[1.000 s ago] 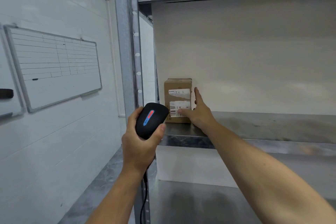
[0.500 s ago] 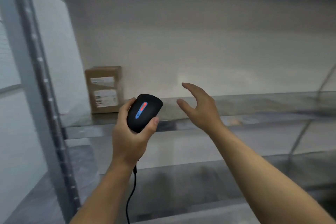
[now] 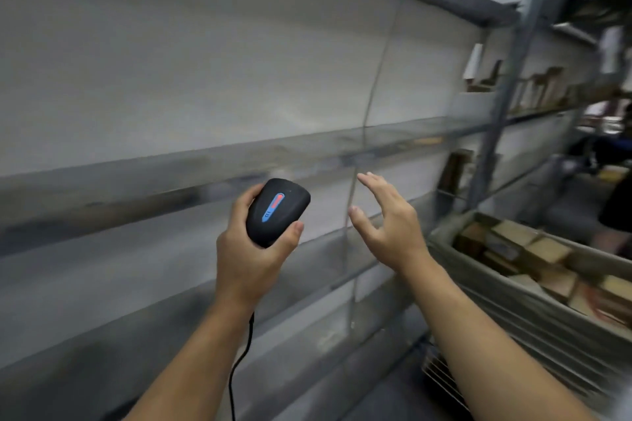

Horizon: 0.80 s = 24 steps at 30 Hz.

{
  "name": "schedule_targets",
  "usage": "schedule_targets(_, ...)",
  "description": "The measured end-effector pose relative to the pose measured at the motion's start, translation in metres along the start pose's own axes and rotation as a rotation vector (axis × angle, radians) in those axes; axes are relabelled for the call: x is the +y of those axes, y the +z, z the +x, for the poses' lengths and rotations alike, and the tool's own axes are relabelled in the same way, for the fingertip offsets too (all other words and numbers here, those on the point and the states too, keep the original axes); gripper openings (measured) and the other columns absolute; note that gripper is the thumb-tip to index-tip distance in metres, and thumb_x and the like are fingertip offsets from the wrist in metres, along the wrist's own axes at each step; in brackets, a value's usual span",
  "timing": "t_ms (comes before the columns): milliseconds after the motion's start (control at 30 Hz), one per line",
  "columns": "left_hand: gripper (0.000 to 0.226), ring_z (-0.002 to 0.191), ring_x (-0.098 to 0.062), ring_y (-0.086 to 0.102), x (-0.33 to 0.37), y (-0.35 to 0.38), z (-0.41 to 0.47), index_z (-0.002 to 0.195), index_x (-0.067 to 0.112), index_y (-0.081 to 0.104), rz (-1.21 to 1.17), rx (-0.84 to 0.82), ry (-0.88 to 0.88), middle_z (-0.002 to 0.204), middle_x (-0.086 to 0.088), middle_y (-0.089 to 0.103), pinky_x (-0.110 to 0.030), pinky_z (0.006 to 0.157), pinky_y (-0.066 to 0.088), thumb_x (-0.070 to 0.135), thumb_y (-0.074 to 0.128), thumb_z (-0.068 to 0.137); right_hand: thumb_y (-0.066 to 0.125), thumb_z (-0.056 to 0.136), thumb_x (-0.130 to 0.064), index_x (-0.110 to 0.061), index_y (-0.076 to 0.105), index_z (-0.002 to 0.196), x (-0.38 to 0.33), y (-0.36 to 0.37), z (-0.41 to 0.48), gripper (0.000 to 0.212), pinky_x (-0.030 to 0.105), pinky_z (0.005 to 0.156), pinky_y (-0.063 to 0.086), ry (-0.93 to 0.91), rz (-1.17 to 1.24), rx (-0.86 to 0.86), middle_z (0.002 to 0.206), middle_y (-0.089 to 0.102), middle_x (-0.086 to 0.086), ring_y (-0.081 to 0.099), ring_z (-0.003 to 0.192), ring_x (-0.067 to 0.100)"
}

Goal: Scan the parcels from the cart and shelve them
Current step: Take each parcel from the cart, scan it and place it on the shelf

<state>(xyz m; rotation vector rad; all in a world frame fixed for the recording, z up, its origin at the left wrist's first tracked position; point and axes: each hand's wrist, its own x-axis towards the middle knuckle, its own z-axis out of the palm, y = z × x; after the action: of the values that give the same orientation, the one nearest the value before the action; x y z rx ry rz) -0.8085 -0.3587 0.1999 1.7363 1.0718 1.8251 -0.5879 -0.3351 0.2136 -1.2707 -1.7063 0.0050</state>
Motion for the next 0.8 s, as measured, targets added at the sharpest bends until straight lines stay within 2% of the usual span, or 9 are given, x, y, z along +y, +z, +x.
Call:
schedule_targets(167, 0.061, 0.092, 0.016, 0.062, -0.002, 0.089, -0.012, 0.122, 0.042, 0.052, -0.057, -0.135, -0.04, 0.099, 0.048, 0.061, -0.002, 0.075, 0.044, 0.038, 0.079, 0.068, 0.058, 0.091, -0.041, -0.025, 0.042, 0.151, 0.064, -0.063, -0.033, 0.064, 0.028, 0.119, 0.024, 0.132, -0.035, 0.029, 0.154, 0.043, -0.009, 0.026, 0.146, 0.002)
schedule_targets(333, 0.06, 0.09, 0.014, 0.063, -0.007, 0.157, -0.019, 0.12, 0.045, 0.052, -0.121, -0.251, -0.096, 0.096, 0.047, 0.062, -0.003, 0.074, 0.044, 0.042, 0.079, 0.067, 0.056, 0.09, -0.046, -0.025, 0.035, 0.155, 0.112, -0.101, -0.061, 0.072, 0.03, 0.12, 0.023, 0.274, -0.102, 0.066, 0.158, 0.037, -0.008, 0.025, 0.15, 0.009)
schedule_targets(500, 0.059, 0.091, 0.01, 0.064, -0.019, 0.213, -0.022, 0.115, 0.051, 0.052, -0.15, -0.346, -0.15, 0.097, 0.044, 0.063, -0.006, 0.075, 0.047, 0.057, 0.075, 0.061, 0.055, 0.091, -0.048, -0.027, 0.037, 0.154, 0.154, -0.124, -0.08, 0.069, 0.036, 0.122, 0.026, 0.374, -0.157, 0.104, 0.159, 0.037, -0.009, 0.025, 0.15, 0.007)
schedule_targets(633, 0.058, 0.088, 0.015, 0.062, -0.033, 0.257, -0.021, 0.119, 0.045, 0.053, -0.16, -0.411, -0.166, 0.094, 0.047, 0.062, -0.002, 0.073, 0.044, 0.043, 0.078, 0.066, 0.053, 0.092, -0.052, -0.034, 0.036, 0.154, 0.192, -0.132, -0.087, 0.067, 0.04, 0.122, 0.027, 0.471, -0.175, 0.119, 0.161, 0.034, -0.008, 0.023, 0.15, 0.006)
schedule_targets(800, 0.064, 0.089, 0.014, 0.063, -0.06, 0.317, -0.008, 0.126, 0.038, 0.056, -0.192, -0.488, -0.19, 0.096, 0.046, 0.063, -0.002, 0.073, 0.044, 0.043, 0.079, 0.067, 0.061, 0.098, -0.041, -0.035, 0.035, 0.154, 0.247, -0.132, -0.086, 0.062, 0.04, 0.122, 0.026, 0.561, -0.21, 0.146, 0.161, 0.034, -0.009, 0.023, 0.15, 0.006)
